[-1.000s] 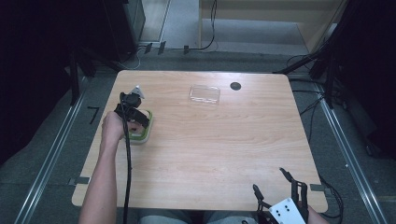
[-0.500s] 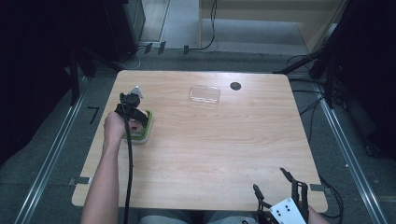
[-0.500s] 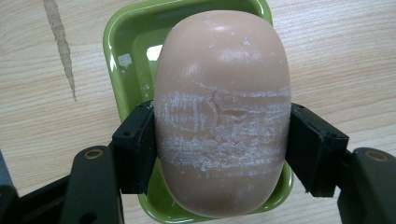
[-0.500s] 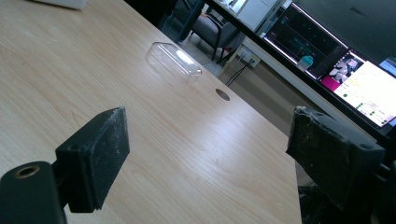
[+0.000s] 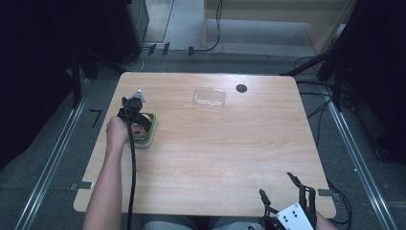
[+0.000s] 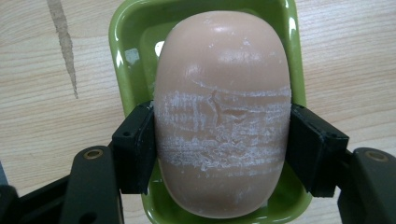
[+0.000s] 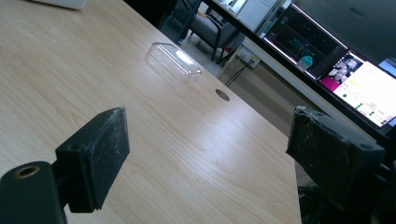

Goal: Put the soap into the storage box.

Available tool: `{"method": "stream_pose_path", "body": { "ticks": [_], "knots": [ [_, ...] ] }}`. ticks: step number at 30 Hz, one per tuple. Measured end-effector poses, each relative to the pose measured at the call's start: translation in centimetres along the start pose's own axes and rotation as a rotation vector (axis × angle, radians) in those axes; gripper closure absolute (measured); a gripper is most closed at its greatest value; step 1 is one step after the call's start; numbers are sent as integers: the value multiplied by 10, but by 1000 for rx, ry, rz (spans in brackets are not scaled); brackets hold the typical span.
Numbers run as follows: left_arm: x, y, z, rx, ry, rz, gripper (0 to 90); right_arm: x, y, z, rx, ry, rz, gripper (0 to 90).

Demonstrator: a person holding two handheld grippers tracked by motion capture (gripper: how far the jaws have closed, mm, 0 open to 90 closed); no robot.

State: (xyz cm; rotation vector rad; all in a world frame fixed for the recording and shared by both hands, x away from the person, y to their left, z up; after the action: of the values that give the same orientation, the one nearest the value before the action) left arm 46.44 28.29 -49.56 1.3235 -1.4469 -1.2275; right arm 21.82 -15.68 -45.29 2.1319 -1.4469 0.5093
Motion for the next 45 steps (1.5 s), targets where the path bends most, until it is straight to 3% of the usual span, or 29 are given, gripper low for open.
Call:
{"method": "stream_pose_path", "body": {
  "ticks": [15, 35, 45],
  "knots": [
    [-2, -5, -1, 3, 24, 5, 332, 0, 0, 0, -1, -2, 0, 132],
    [-2, -12, 1, -12, 16, 1, 330, 0, 0, 0, -1, -2, 0, 132],
    [-3, -6, 1, -6, 12, -7, 318, 1, 0, 0, -1, -1, 1, 133]
  ]
}}
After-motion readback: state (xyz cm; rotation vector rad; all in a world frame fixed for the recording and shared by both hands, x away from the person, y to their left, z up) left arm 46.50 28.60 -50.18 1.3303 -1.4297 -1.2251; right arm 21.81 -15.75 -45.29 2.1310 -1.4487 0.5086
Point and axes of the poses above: each handheld gripper's, and its own axes: y roughly backward along the jaws, z roughly out of its underside, x roughly to its right, the point moved 8 cm from there along -y, roughly forward along the jaws, and after that the axes turned 5 degrees about y, right-handed, at the moved point
